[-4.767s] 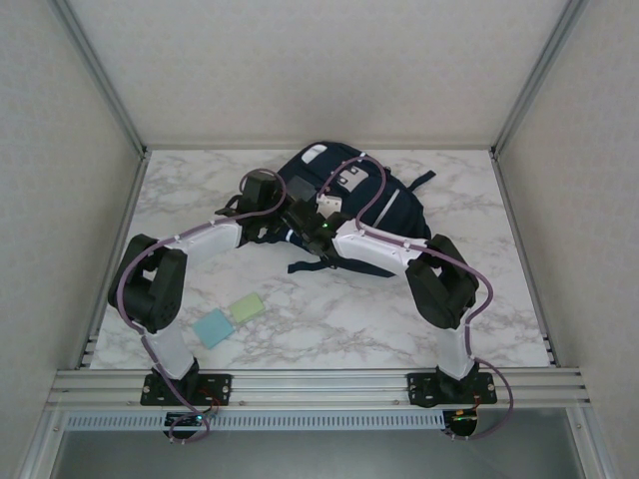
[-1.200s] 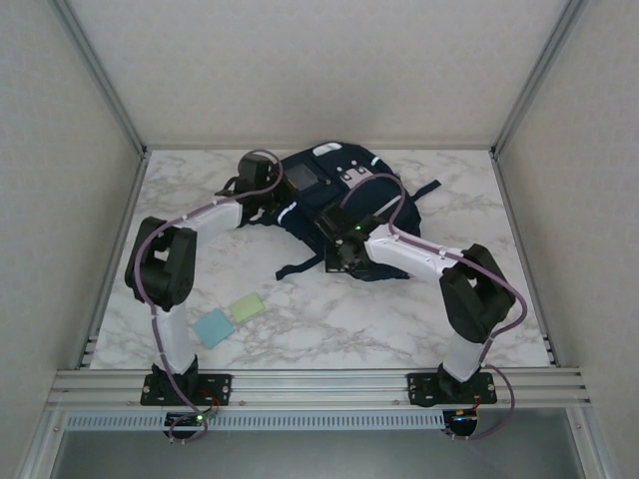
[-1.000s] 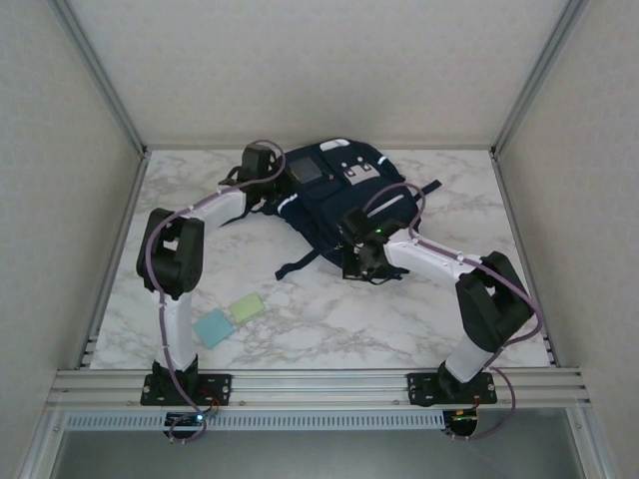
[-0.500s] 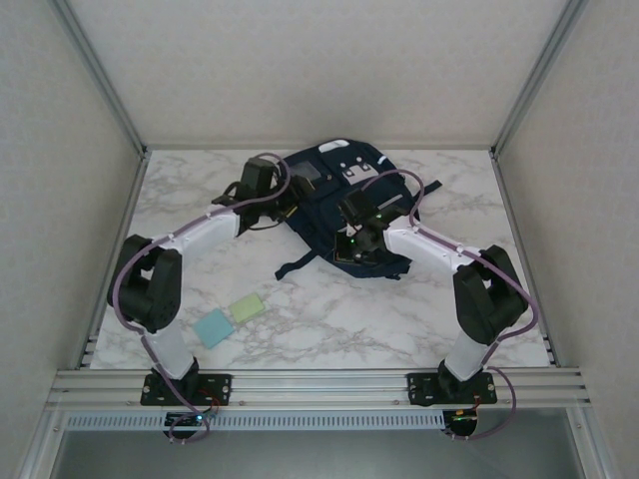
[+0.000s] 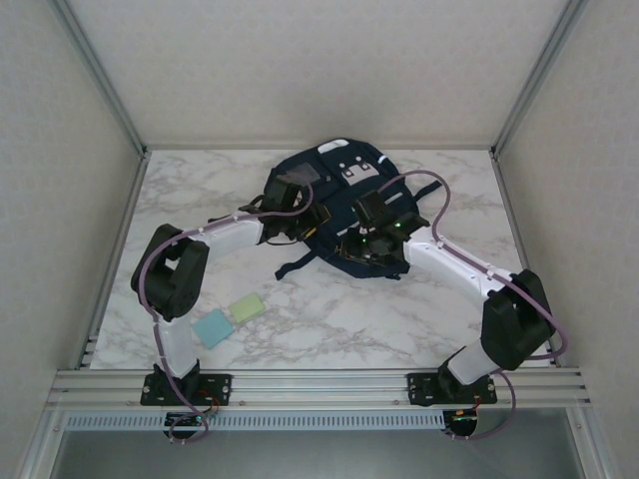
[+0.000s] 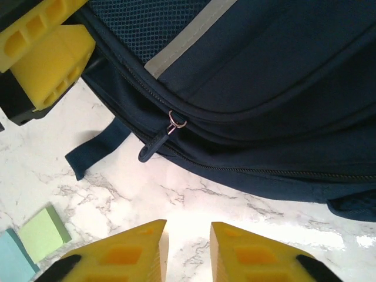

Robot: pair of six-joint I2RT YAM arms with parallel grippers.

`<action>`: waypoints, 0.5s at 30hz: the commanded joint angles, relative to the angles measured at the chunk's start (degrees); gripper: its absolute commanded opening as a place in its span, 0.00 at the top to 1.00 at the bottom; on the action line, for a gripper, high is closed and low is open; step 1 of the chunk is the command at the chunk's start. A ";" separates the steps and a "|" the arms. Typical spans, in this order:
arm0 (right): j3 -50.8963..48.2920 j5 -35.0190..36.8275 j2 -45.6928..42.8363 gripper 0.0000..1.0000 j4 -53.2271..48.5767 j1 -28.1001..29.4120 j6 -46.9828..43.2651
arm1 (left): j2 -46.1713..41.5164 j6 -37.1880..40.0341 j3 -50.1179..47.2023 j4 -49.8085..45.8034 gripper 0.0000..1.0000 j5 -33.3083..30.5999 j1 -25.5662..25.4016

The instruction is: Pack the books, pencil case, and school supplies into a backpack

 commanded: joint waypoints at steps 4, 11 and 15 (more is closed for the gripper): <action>-4.51 2.74 -0.90 0.73 6.20 0.57 7.28 | -2.30 1.68 -0.65 -5.82 0.36 -2.82 -0.85; -4.33 4.60 -1.94 0.72 5.38 0.69 7.25 | -0.32 2.13 -0.60 -6.76 0.36 -5.23 -1.41; -4.97 2.99 -1.58 0.73 7.42 1.41 7.70 | 2.60 -1.26 0.04 0.43 0.73 -5.63 -1.32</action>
